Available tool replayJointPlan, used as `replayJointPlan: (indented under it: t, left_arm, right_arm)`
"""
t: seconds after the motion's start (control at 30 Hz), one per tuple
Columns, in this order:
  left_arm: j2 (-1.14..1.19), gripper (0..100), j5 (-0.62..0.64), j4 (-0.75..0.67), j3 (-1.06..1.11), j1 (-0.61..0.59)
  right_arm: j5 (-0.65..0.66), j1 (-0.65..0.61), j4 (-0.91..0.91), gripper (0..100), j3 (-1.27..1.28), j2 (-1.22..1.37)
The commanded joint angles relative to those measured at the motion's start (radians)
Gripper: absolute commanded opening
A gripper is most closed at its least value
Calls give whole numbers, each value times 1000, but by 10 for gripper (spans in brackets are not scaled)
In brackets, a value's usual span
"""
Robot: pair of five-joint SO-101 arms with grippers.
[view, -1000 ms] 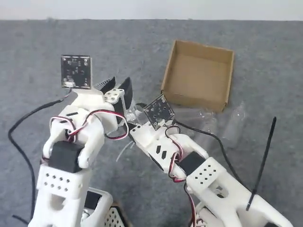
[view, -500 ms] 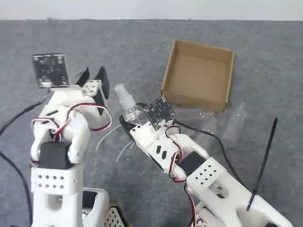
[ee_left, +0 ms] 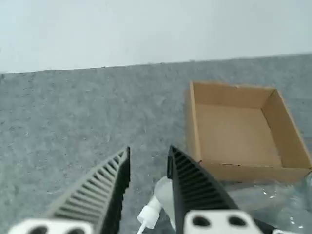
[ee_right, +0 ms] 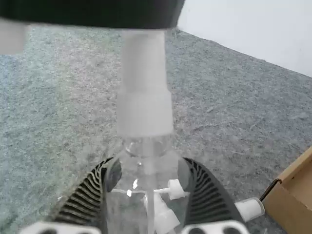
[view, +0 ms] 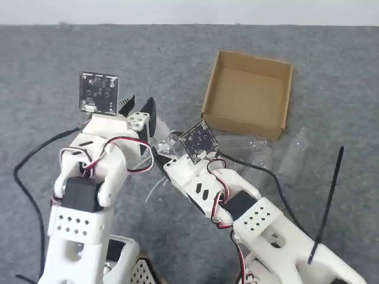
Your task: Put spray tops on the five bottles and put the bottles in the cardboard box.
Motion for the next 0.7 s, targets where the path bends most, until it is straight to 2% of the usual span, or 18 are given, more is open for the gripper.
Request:
replayJointPlan:
  t: [0.0, 0.27, 0.37, 0.43, 0.53, 0.67]
  left_arm:
    - [-25, 115, -11, 17, -24, 9]
    - [-32, 118, -12, 63, -79, 2]
    - [-140, 115, 11, 127, -84, 0]
    - [-279, 118, 46, 137, -25, 11]
    - [-468, 119, -17, 68, 117, 3]
    - [-562, 119, -40, 40, 248, 9]
  right_arm:
    - [-12, 13, 8, 6, -18, -47]
    - [-12, 15, 8, 6, -18, -45]
    - [-15, 35, 8, 6, -21, -51]
    - [-17, 53, 8, 6, -26, -51]
    - [-18, 73, 8, 6, -31, -51]
    - [-18, 107, 56, 6, -78, -42]
